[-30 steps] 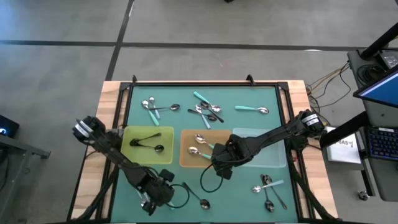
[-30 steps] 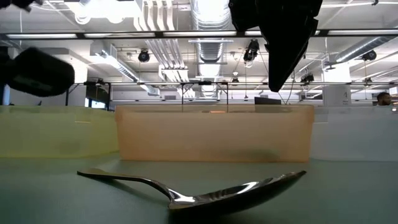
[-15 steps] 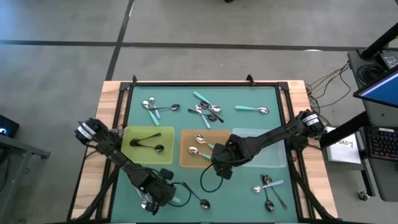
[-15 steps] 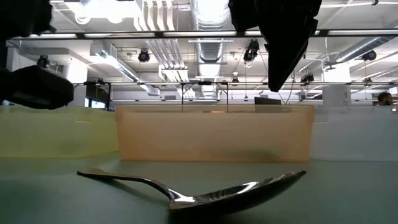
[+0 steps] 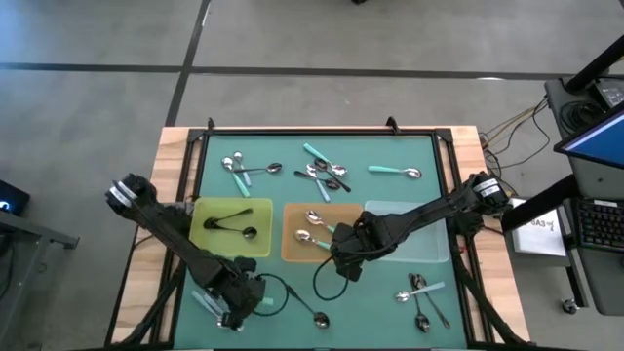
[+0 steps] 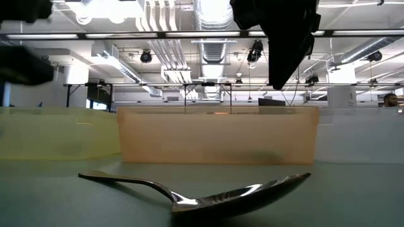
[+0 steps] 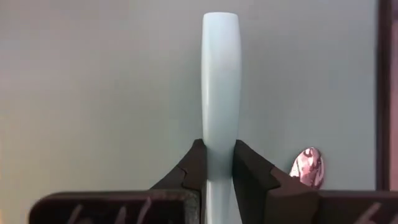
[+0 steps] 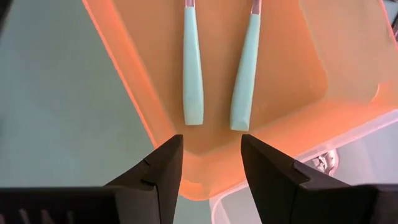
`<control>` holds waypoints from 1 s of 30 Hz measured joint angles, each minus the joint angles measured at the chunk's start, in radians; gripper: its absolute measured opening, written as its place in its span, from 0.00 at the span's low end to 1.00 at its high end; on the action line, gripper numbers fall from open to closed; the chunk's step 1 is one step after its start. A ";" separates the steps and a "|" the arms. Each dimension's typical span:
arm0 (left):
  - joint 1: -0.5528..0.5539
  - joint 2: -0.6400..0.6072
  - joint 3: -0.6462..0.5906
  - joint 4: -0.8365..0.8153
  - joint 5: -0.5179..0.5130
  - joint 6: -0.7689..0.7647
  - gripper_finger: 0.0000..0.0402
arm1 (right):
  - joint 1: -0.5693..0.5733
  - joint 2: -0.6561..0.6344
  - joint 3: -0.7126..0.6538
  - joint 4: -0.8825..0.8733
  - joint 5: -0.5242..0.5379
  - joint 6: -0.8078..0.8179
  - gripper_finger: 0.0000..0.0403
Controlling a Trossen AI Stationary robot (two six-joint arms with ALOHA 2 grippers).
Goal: Sort silverware by color (type)
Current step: Put the green spoon into the orange bin
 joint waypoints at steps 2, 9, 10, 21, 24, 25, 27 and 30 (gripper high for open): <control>0.003 -0.050 0.010 -0.038 -0.051 0.000 0.08 | 0.000 0.000 0.015 0.000 0.000 0.006 0.39; 0.089 -0.222 0.035 -0.040 -0.285 0.099 0.08 | 0.000 0.000 0.092 -0.009 0.000 0.035 0.39; 0.114 -0.236 0.035 -0.039 -0.327 0.131 0.08 | 0.000 0.000 0.109 -0.011 0.000 0.038 0.39; 0.489 -0.216 0.030 0.235 -0.390 0.448 0.08 | 0.002 0.000 0.336 -0.091 0.024 0.038 0.39; 0.535 -0.204 0.023 0.314 -0.302 0.482 0.08 | 0.008 0.000 0.366 -0.161 0.078 0.052 0.39; 0.545 -0.196 0.023 0.345 -0.267 0.492 0.08 | 0.009 0.000 0.370 -0.181 0.090 0.059 0.39; 0.553 -0.171 0.023 0.418 -0.215 0.521 0.10 | 0.010 0.000 0.374 -0.216 0.110 0.077 0.39; 0.554 -0.126 0.022 0.536 -0.196 0.584 0.15 | 0.010 0.000 0.370 -0.237 0.124 0.098 0.39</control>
